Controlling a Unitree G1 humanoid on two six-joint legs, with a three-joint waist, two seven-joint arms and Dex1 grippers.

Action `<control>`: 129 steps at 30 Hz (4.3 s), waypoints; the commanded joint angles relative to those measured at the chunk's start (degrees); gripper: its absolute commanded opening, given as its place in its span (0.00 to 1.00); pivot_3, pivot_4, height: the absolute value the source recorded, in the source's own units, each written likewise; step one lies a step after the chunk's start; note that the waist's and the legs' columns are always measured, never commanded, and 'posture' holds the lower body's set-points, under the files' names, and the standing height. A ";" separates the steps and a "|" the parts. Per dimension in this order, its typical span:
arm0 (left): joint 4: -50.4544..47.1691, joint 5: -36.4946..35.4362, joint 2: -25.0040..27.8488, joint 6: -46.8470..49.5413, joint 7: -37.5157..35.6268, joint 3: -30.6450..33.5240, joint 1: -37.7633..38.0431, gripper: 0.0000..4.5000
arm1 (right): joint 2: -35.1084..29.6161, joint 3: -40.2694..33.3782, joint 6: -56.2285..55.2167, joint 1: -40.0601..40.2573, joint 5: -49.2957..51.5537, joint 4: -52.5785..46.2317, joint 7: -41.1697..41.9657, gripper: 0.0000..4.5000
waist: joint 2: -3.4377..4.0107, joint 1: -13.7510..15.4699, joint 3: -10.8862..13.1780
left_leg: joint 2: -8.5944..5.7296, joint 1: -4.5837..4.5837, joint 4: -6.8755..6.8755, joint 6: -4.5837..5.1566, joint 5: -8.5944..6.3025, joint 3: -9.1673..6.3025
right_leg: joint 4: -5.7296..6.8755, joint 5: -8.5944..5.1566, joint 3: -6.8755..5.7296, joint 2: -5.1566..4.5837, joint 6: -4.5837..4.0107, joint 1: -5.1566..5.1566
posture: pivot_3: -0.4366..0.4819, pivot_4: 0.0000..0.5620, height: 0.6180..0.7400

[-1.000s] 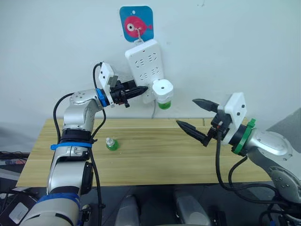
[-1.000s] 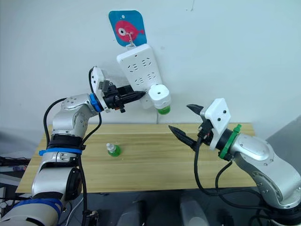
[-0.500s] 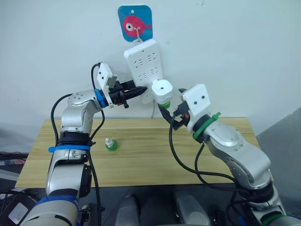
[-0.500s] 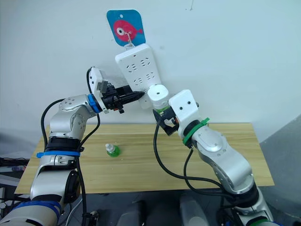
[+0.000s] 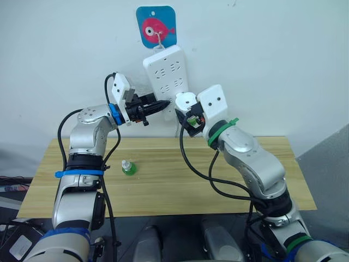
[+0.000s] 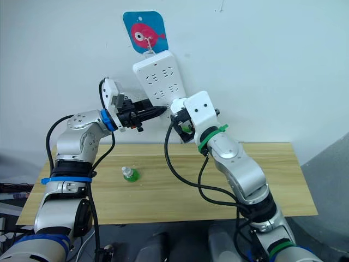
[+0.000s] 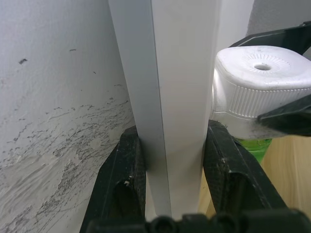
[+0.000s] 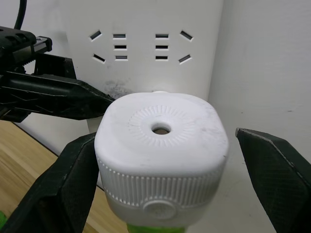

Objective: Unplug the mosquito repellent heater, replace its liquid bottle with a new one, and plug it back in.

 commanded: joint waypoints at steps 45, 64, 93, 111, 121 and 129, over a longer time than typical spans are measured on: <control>-37.69 -2.37 3.57 -7.35 7.26 -5.34 27.12 1.00 | 23.87 -33.49 14.45 7.02 25.17 -16.30 -2.99 0.66 | 0.12 0.42 0.01 | 0.03 -0.49 0.05 -0.03 0.07 0.18 | 0.48 0.01 0.39 -0.22 0.00 -0.73 | 0.29 0.36 0.87; -35.71 -1.56 -9.66 -6.31 16.07 -9.85 20.43 1.00 | 18.16 -30.76 7.47 12.67 57.87 -13.66 -19.90 0.66 | 0.15 -0.94 0.03 | 0.01 -0.45 0.03 0.00 0.07 0.28 | 0.53 0.06 0.49 0.11 -0.02 -0.81 | 0.26 0.37 0.87; -33.48 -0.70 -4.82 -12.15 8.15 -10.38 21.97 0.49 | -1.77 -29.20 -1.83 15.88 80.22 -11.22 -23.19 1.00 | 0.15 -0.87 0.03 | 0.00 -0.47 0.03 0.00 0.07 0.31 | 0.48 0.06 0.51 0.12 -0.01 -0.81 | 0.26 0.37 0.87; -31.97 1.01 3.44 -22.09 -6.09 -13.57 24.26 0.49 | -38.82 -24.79 15.78 14.95 100.90 3.73 4.54 1.00 | 0.22 -0.25 0.15 | 0.04 -0.46 0.04 0.04 0.07 0.49 | 0.37 0.04 0.67 0.17 0.01 -0.81 | 0.28 0.38 0.87; -31.41 1.33 3.40 -24.66 -8.20 -14.58 24.19 0.49 | -39.00 -19.91 16.38 14.15 99.82 3.90 7.67 1.00 | 0.21 0.77 0.16 | 0.04 -0.46 0.04 0.03 0.07 0.48 | 0.36 0.04 0.65 0.16 0.00 -0.81 | 0.28 0.38 0.87; -31.11 1.65 3.46 -25.94 -8.48 -15.14 24.36 0.49 | -36.72 -16.17 15.05 12.76 100.59 3.59 6.19 1.00 | 0.21 0.76 0.16 | 0.05 -0.46 0.05 0.03 0.07 0.48 | 0.37 0.04 0.64 0.17 0.00 -0.81 | 0.28 0.37 0.87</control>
